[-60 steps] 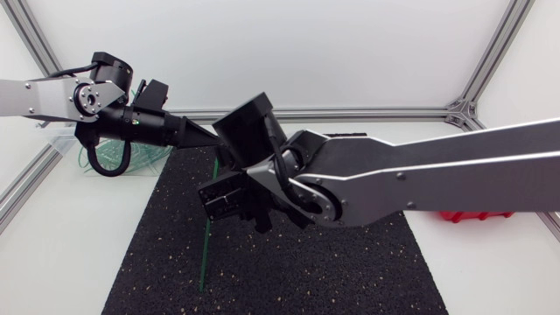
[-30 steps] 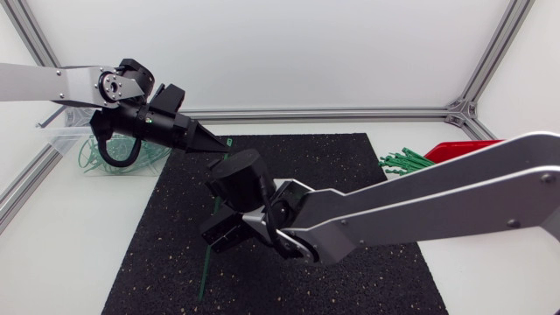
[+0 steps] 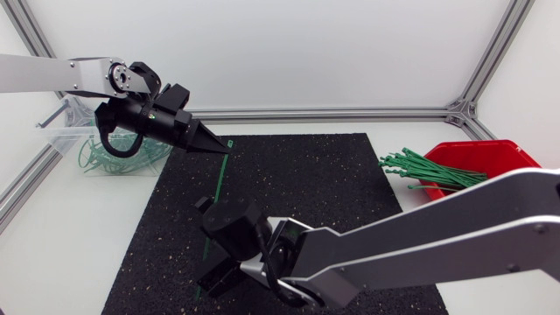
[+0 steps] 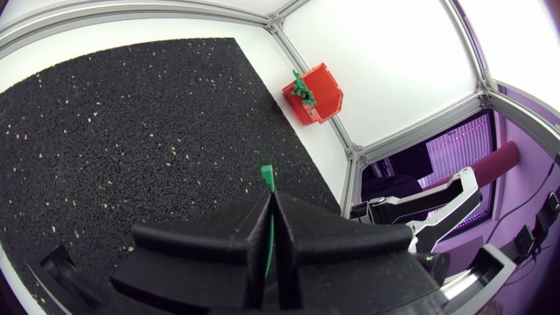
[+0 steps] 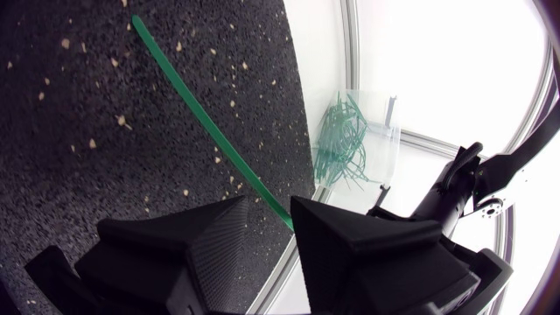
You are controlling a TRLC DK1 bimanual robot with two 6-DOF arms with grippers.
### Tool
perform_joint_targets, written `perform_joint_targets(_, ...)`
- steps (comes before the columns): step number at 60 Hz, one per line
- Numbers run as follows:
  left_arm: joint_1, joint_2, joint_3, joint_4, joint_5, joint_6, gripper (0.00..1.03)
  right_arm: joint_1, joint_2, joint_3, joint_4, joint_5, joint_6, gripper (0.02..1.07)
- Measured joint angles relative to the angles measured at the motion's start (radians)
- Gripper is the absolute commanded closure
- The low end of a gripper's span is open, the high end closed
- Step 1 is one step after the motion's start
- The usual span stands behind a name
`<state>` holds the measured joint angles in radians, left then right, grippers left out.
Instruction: Take a green cable tie from the red box, thread the tail through the head to close it, then place it in the transparent bin on the left.
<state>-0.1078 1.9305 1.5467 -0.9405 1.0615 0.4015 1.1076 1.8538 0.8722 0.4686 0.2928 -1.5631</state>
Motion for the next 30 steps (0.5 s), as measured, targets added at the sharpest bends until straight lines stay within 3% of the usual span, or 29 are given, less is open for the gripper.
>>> perform_joint_targets(30,-0.009,0.016,0.020,-0.081,0.003,0.068,1.00,0.135,0.088,-0.037,0.048,0.000,0.079,0.70)
